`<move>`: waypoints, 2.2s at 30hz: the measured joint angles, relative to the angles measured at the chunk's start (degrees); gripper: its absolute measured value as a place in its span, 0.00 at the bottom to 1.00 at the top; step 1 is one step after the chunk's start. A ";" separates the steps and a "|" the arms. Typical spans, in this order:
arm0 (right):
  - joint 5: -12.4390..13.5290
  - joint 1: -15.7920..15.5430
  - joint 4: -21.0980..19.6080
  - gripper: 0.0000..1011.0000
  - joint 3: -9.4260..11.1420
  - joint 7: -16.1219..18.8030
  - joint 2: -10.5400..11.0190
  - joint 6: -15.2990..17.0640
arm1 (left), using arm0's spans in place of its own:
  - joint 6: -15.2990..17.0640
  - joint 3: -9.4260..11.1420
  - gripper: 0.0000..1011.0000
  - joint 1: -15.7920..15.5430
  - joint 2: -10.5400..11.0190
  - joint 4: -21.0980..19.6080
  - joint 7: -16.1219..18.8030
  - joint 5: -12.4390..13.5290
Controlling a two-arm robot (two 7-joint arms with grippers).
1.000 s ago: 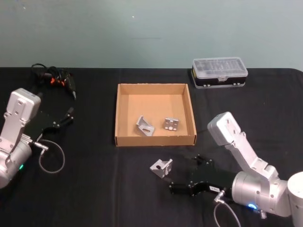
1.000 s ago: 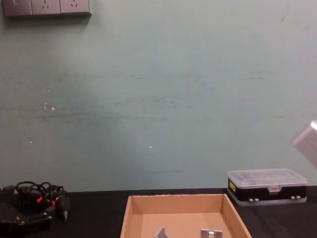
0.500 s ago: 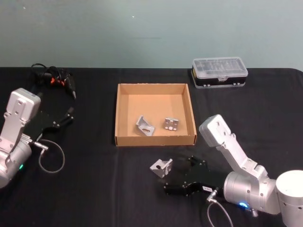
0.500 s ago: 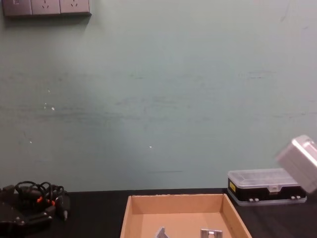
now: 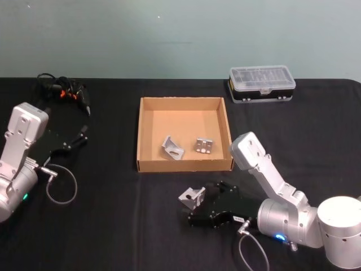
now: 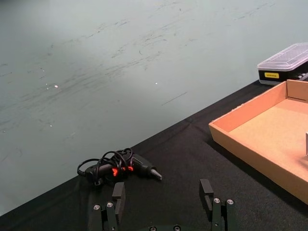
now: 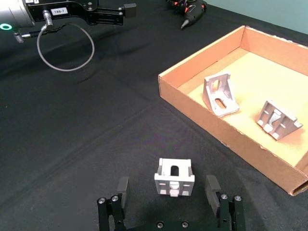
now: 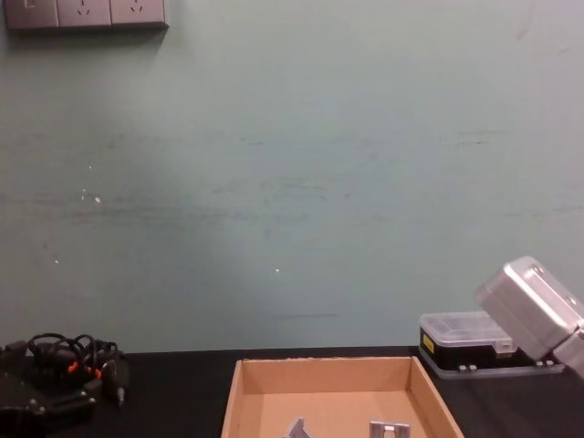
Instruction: Use one hand to pick up the angle iron from the table and place it into the box.
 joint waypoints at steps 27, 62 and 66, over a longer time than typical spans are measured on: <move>-0.73 0.55 0.67 0.48 -0.78 1.27 -0.31 -0.29 | 0.00 0.00 1.00 0.00 0.00 0.00 0.00 0.00; -1.49 7.68 -0.98 0.44 4.76 -1.46 -0.91 -2.12 | 0.00 0.00 1.00 0.00 0.00 0.00 0.00 0.00; -2.50 11.85 4.09 0.44 3.85 -1.23 -2.92 -2.28 | 0.00 0.00 1.00 -0.01 0.00 0.00 0.00 0.00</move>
